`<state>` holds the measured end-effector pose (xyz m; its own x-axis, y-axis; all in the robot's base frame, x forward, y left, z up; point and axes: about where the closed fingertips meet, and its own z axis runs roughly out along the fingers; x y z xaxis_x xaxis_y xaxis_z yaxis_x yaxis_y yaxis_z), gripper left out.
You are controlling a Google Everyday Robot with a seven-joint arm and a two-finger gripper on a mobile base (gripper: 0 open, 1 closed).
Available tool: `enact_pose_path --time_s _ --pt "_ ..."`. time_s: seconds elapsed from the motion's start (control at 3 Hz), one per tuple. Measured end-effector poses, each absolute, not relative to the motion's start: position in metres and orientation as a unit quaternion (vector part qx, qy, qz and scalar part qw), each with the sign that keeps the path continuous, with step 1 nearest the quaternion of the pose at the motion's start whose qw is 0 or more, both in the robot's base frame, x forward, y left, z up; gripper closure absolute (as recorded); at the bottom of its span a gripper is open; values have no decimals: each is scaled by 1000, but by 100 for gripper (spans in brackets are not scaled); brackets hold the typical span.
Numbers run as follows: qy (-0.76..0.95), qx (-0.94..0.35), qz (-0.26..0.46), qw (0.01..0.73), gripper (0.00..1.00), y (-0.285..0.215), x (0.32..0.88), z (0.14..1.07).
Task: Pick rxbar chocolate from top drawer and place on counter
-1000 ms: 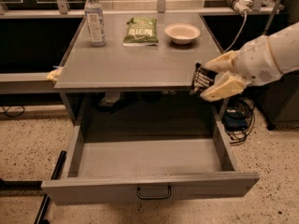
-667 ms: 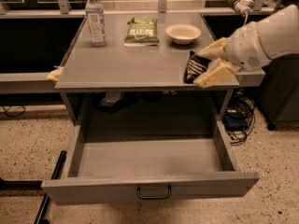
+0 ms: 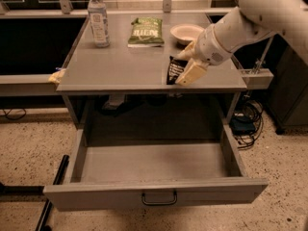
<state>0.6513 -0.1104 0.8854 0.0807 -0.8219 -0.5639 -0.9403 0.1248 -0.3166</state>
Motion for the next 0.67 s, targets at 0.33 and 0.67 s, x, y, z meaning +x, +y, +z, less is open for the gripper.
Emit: enact_pose_path --time_s 0.33,0.67 --pt "670 -663 96 320 100 -89 682 866" --pt "665 -655 120 338 84 -76 705 863"
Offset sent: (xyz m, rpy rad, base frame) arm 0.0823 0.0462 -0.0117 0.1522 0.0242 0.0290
